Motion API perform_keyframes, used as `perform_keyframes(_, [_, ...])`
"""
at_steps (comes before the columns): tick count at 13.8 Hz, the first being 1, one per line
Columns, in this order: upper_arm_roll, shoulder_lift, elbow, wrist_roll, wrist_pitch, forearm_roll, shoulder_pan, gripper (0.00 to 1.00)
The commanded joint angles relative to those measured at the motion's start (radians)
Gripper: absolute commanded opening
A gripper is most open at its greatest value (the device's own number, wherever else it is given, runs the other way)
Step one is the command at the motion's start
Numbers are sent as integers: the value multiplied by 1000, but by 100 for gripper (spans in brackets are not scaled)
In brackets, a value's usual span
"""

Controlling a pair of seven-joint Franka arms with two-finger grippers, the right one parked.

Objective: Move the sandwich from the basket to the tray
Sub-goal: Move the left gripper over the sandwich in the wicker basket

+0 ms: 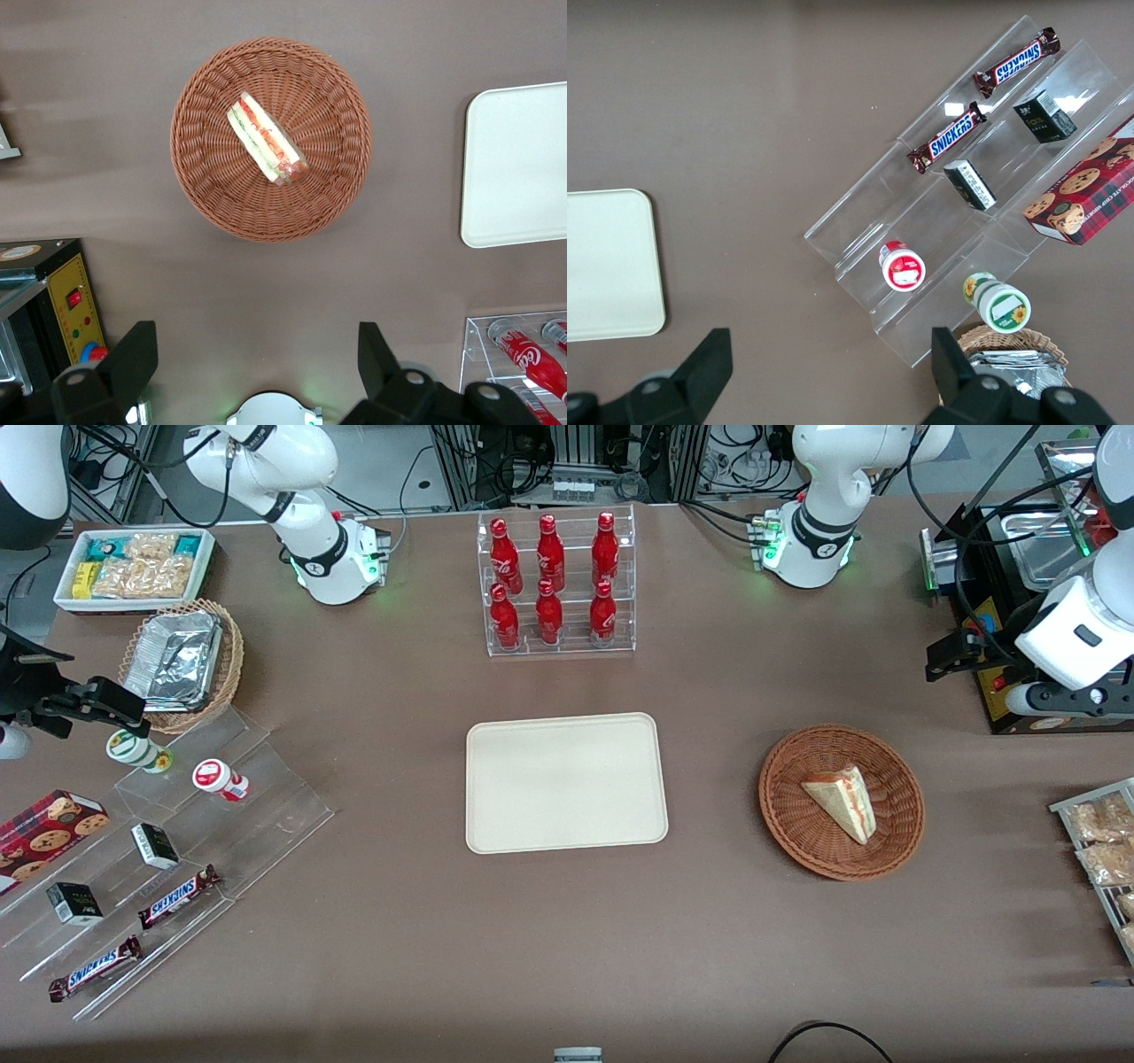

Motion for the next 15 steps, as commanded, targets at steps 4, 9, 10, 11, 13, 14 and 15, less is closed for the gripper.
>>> perform_keyframes(4, [-1,9,-6,7,30,-8,-7,100])
perform_keyframes(9, [-1,18,-99,7,118,-11,-1,100])
perform_keyframes(10, [0,24,-122,7,142,-11,-1,100])
perform_keyframes(11, [0,26,-154,7,177,-11,0,100])
perform_keyframes(13, [2,28,-229,7,263,-9,2,100])
perform_keyframes(14, [2,28,-257,7,300,-9,2,100])
perform_keyframes(15, [2,38,-283,1,337,-9,2,100])
